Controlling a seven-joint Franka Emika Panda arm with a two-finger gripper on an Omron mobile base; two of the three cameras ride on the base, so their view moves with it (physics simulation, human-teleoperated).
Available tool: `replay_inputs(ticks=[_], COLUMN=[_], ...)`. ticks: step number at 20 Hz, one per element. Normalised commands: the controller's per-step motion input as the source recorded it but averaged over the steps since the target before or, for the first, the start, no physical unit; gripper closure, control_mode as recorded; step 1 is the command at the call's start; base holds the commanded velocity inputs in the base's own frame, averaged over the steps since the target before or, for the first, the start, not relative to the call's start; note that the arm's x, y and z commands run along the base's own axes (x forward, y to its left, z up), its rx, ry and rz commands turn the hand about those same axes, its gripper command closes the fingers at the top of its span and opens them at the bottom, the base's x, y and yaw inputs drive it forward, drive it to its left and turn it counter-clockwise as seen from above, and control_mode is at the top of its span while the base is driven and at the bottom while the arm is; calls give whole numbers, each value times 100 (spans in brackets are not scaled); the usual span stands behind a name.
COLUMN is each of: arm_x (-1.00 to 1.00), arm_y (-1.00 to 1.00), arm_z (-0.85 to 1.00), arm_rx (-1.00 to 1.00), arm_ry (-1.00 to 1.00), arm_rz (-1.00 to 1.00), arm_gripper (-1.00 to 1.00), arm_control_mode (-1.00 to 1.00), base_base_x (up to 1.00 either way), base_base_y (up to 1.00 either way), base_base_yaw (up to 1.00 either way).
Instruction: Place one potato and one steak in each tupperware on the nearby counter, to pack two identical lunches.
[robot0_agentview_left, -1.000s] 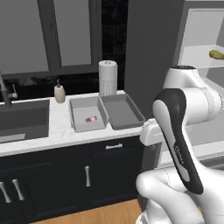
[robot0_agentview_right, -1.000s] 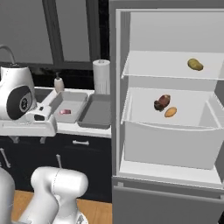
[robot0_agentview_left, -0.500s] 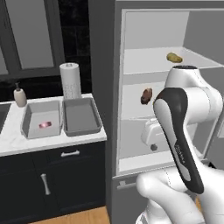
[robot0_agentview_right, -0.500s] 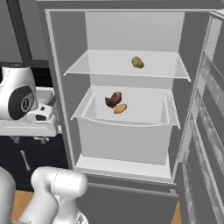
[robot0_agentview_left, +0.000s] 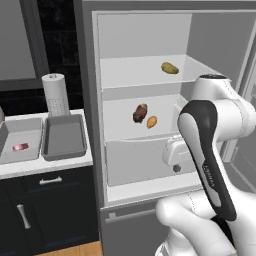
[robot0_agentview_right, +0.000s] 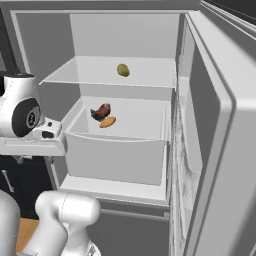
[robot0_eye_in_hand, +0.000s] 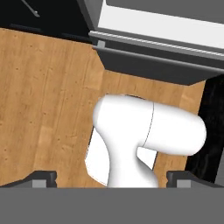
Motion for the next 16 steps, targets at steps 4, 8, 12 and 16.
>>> replay_inputs(ticks=[4,8,12,16], arm_x=[0,54,97,86], arm_y=[0,-36,-14,0], arm_z=[0,0,6,29], arm_rx=[0,0,1,1], arm_ry=[0,-8,-22,-26], arm_rz=[0,0,-1,-8], arm_gripper=[-100,-100,-100,-100], arm_control_mode=[-100,-100,-100,-100], base_base_x=[0,0,0,0], base_base_y=[0,0,0,0], base_base_yaw=[0,0,0,0])
